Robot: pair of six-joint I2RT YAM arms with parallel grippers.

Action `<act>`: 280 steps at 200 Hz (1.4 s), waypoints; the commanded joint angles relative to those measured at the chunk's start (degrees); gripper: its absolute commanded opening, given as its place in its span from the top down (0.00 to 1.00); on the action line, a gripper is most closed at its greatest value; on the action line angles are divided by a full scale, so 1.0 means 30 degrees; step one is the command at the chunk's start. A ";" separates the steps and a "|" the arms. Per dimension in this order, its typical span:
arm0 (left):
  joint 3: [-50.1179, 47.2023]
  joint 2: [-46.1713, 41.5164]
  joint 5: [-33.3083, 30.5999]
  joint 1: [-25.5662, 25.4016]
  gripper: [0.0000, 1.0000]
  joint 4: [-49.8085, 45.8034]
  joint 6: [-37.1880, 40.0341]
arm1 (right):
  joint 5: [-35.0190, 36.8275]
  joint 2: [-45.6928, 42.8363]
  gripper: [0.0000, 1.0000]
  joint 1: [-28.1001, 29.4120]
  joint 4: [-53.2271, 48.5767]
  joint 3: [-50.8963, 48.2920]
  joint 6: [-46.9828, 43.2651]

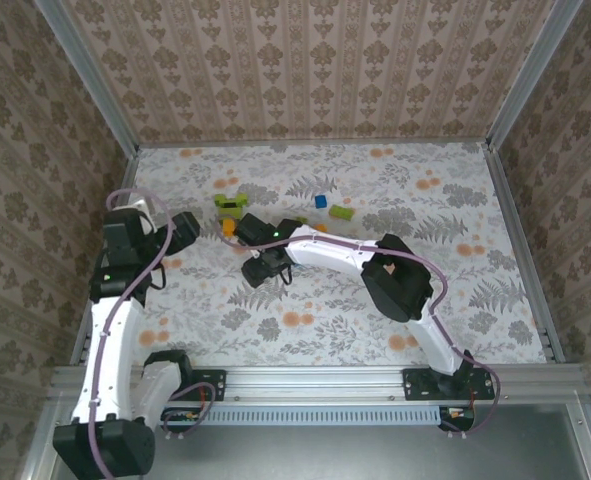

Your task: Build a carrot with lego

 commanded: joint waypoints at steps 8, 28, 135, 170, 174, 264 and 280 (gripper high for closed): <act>-0.0253 0.0357 0.2086 0.1300 0.00 -0.0478 -0.0166 | 0.0379 0.0889 0.39 0.0042 -0.0993 0.1673 -0.0089; -0.0420 0.0631 0.2408 0.1766 0.00 -0.0341 -0.0233 | 0.0396 0.1363 0.49 0.0058 -0.1287 0.2168 -0.0029; -0.0742 0.0767 0.3209 0.2530 0.00 0.0053 -0.0231 | 0.0623 0.1381 0.52 0.0040 -0.1245 0.1064 0.0157; -0.0739 0.0770 0.3239 0.2501 0.00 0.0076 -0.0225 | 0.0688 0.1482 0.63 0.0040 -0.1278 0.1035 0.0276; -0.0744 0.0782 0.3239 0.2501 0.00 0.0068 -0.0205 | 0.0704 0.1421 0.64 0.0047 -0.1263 0.1004 0.0303; -0.0827 0.1298 0.3264 0.2522 0.00 0.0284 -0.0091 | 0.1319 -0.5966 0.69 0.0941 0.0490 -0.8006 0.1613; -0.0849 0.1372 0.3355 0.2523 0.00 0.0316 -0.0094 | 0.1644 -0.6886 0.69 0.1231 0.0636 -0.9182 0.1915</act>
